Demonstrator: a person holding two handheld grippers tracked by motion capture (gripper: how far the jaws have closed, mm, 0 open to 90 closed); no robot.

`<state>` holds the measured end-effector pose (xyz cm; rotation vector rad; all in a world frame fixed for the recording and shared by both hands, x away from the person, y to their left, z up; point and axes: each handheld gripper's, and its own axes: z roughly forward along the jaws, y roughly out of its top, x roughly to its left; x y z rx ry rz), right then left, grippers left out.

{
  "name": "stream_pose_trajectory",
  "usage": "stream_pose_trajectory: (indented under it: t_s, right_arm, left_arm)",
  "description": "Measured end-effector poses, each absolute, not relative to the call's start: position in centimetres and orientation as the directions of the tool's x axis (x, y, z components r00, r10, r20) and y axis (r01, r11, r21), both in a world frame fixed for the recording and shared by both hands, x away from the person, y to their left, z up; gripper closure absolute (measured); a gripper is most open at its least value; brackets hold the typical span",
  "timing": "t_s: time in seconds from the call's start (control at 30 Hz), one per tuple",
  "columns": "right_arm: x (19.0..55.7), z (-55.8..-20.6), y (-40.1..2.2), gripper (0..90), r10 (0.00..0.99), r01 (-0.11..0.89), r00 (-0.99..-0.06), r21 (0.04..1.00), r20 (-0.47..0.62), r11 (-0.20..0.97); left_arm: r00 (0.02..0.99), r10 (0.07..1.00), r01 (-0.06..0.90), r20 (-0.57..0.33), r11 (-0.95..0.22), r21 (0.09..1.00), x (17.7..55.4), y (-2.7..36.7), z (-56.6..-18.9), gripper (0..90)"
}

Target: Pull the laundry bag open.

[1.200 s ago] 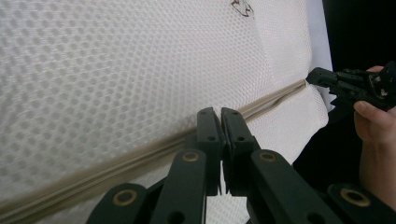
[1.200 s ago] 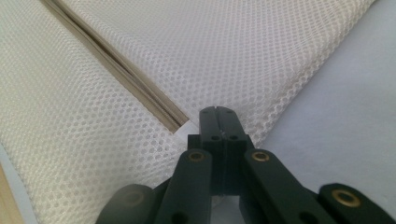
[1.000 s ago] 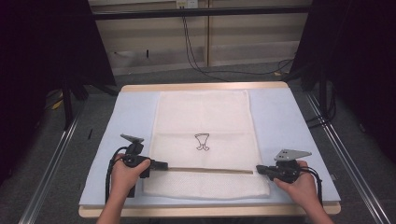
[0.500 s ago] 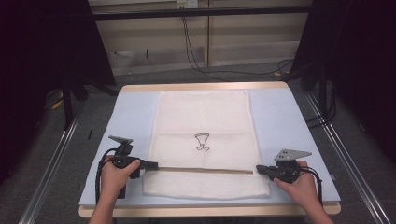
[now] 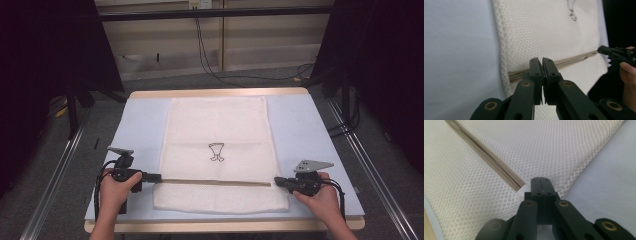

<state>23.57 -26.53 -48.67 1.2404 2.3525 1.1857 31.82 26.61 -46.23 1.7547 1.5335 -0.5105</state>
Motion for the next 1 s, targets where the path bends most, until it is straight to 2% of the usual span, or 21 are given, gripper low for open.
stream_pose_trajectory:
  t_s: [0.53, 0.67, 1.0]
  right_arm:
    - [23.6, -48.7, -26.5, 90.0, 0.771, 0.585, -0.618, 0.746, 0.156, 0.317]
    - [23.6, -48.6, -26.5, 90.0, 0.771, 0.586, -0.617, 0.746, 0.157, 0.316]
    - [23.6, -48.7, -26.5, 90.0, 0.771, 0.586, -0.617, 0.747, 0.158, 0.316]
  left_arm:
    - [0.192, 0.687, 0.964, -0.701, 0.001, 0.265, 31.2, 28.1, -46.7, 87.3]
    - [0.163, 0.708, 0.962, -0.687, 0.039, 0.269, 31.0, 28.6, -46.6, 87.4]
    - [0.178, 0.696, 0.962, -0.696, 0.025, 0.272, 31.0, 28.9, -46.6, 87.2]
